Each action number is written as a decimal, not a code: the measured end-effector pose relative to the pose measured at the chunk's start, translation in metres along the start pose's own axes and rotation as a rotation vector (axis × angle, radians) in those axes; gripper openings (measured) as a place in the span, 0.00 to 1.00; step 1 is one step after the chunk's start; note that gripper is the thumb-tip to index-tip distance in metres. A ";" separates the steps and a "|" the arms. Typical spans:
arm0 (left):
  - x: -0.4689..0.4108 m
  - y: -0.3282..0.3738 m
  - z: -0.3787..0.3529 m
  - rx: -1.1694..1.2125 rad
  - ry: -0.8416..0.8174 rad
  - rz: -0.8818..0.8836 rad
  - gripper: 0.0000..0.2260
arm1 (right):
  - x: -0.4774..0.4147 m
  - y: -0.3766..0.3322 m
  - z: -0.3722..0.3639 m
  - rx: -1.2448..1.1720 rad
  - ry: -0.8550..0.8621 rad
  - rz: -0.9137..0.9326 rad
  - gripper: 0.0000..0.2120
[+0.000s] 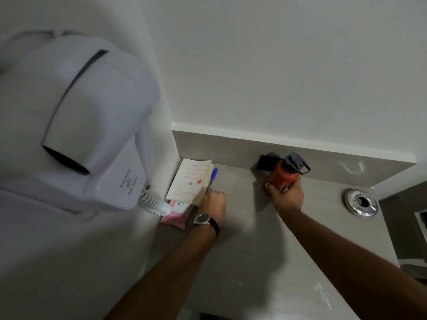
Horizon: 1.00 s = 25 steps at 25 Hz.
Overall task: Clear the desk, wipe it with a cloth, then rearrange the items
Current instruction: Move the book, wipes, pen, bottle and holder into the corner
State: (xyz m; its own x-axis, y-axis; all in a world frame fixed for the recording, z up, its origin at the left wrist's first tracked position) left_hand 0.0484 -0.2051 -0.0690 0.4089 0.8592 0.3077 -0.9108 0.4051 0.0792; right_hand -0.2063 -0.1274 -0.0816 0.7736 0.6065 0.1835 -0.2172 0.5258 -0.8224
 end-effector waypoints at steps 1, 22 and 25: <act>0.013 0.005 -0.002 0.011 0.002 -0.046 0.07 | 0.004 -0.006 -0.003 -0.002 -0.007 0.019 0.36; 0.142 -0.166 -0.054 0.472 0.218 0.411 0.12 | 0.064 -0.096 -0.128 0.073 -0.338 0.254 0.34; 0.136 -0.168 -0.055 0.444 0.206 0.405 0.10 | 0.062 -0.098 -0.132 0.074 -0.352 0.250 0.35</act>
State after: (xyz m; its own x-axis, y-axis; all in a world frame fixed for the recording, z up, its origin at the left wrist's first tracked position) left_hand 0.2607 -0.1388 -0.0927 -0.0107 0.9776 0.2103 -0.9140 -0.0949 0.3944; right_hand -0.0583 -0.2200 -0.0614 0.4450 0.8799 0.1666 -0.4239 0.3708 -0.8263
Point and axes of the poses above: each hand's wrist, its own x-axis away from the middle knuckle, its own z-axis out of the back of the hand, y = z × x, the point moved 9 cm from there along -x, towards the middle knuckle
